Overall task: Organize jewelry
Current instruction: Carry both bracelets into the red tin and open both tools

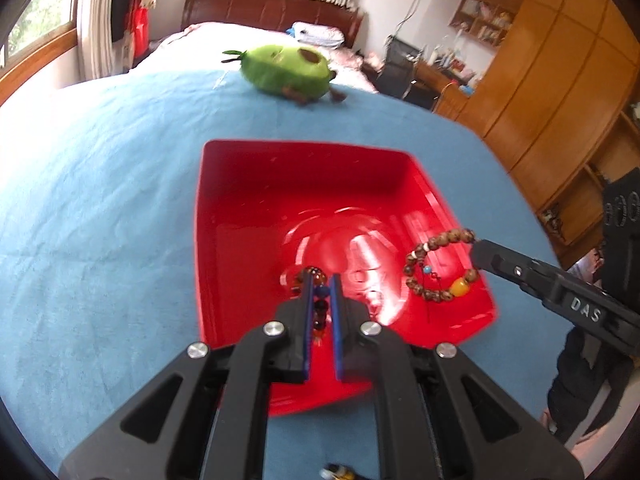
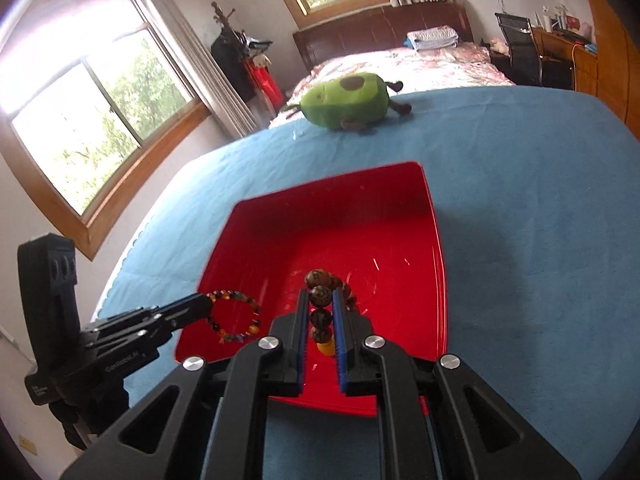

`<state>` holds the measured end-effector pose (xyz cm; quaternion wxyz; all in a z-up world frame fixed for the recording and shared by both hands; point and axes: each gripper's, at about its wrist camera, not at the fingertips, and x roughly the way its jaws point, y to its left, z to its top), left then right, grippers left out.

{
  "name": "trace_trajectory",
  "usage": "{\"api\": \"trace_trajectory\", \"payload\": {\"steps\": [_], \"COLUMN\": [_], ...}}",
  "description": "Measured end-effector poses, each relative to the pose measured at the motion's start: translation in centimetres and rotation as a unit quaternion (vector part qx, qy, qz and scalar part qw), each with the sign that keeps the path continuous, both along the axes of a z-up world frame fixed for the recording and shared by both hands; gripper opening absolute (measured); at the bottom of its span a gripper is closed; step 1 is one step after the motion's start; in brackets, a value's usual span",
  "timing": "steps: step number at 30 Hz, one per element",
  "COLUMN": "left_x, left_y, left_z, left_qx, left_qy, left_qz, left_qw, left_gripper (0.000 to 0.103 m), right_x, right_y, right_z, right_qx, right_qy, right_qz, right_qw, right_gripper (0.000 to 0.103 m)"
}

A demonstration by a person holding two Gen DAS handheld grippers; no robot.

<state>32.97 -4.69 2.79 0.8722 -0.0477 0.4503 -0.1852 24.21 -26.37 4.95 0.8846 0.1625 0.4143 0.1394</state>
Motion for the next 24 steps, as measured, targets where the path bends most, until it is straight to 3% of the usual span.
{"api": "trace_trajectory", "payload": {"steps": [4,14,16,17,18,20,24], "left_x": [1.3,2.2,2.3,2.2,2.1,1.9,1.0], "left_y": [0.6,1.1,1.3,1.5,1.5,1.5,1.0], "left_z": [-1.5,-3.0,-3.1,-3.2,-3.2,-3.0,-1.9], "left_qx": [0.006,0.024,0.028,0.031,0.031,0.02,0.036], "left_qy": [0.019,0.034,0.035,0.036,0.037,0.034,0.009], "left_qz": [0.014,0.029,0.034,0.036,0.037,0.031,0.029], "left_qw": [0.9997,0.9987,0.9984,0.9982,0.9982,0.9987,0.9989], "left_gripper": [0.006,0.007,0.009,0.017,0.03,0.037,0.045], "right_x": [1.0,1.1,1.0,0.9,0.8,0.6,0.1], "right_y": [-0.1,-0.5,-0.6,-0.7,-0.8,-1.1,-1.6], "right_z": [-2.1,-3.1,-3.0,-2.8,-2.6,-2.2,-1.6], "right_qx": [-0.013,-0.034,-0.04,-0.046,-0.048,-0.052,-0.049], "right_qy": [0.024,0.034,0.034,0.032,0.029,0.022,0.015], "right_qz": [-0.011,-0.02,-0.023,-0.028,-0.031,-0.037,-0.043], "right_qw": [1.0,0.999,0.998,0.998,0.998,0.998,0.998], "right_gripper": [0.011,0.012,0.018,0.022,0.028,0.028,0.028]}}
